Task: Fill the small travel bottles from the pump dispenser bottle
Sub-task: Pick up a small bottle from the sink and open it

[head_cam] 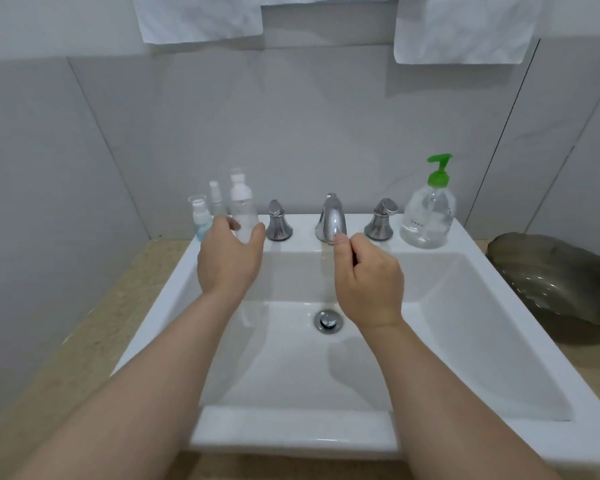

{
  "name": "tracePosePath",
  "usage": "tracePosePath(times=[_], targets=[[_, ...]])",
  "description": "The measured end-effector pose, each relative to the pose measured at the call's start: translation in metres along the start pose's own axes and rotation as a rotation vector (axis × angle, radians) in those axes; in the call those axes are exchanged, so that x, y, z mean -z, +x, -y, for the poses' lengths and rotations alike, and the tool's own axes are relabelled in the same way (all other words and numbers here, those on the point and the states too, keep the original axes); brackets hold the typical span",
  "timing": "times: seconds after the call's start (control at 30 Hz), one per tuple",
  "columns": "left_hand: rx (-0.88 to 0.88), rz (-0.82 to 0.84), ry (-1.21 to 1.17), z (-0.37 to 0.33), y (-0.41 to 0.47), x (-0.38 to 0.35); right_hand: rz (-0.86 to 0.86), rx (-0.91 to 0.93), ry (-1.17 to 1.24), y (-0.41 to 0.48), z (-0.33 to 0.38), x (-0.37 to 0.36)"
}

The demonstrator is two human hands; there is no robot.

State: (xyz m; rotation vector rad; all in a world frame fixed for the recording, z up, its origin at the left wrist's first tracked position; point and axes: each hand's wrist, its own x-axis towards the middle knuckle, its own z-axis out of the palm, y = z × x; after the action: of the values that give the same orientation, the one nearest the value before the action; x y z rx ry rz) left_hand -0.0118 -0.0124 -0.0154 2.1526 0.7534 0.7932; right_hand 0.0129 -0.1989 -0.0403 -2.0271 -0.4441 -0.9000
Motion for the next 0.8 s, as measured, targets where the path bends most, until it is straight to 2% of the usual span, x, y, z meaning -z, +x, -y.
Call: tracePosePath(times=[0.13, 0.27, 0.43, 0.53, 0.63, 0.7, 0.8], targets=[[-0.133, -0.013, -0.014, 0.004, -0.044, 0.023, 0.029, -0.076, 0.083, 0.002, 0.0, 0.006], [-0.385, 0.058, -0.042, 0.01, -0.078, 0.027, 0.089, -0.261, 0.193, 0.001, -0.002, 0.019], [-0.467, 0.368, 0.015, 0.016, -0.092, 0.017, 0.381, -0.5, 0.299, 0.003, 0.004, 0.053], [-0.604, 0.442, 0.077, 0.022, -0.097, 0.014, 0.589, -0.588, 0.2, -0.006, 0.002, 0.066], [-0.739, 0.465, 0.11, 0.025, -0.097, 0.01, 0.68, -0.77, 0.296, -0.023, -0.007, 0.068], [-0.802, 0.463, 0.123, 0.027, -0.097, 0.007, 0.703, -0.848, 0.34, -0.029, -0.009, 0.068], [-0.803, 0.488, 0.1, 0.029, -0.097, 0.004, 0.662, -0.893, 0.395, -0.03, -0.011, 0.066]])
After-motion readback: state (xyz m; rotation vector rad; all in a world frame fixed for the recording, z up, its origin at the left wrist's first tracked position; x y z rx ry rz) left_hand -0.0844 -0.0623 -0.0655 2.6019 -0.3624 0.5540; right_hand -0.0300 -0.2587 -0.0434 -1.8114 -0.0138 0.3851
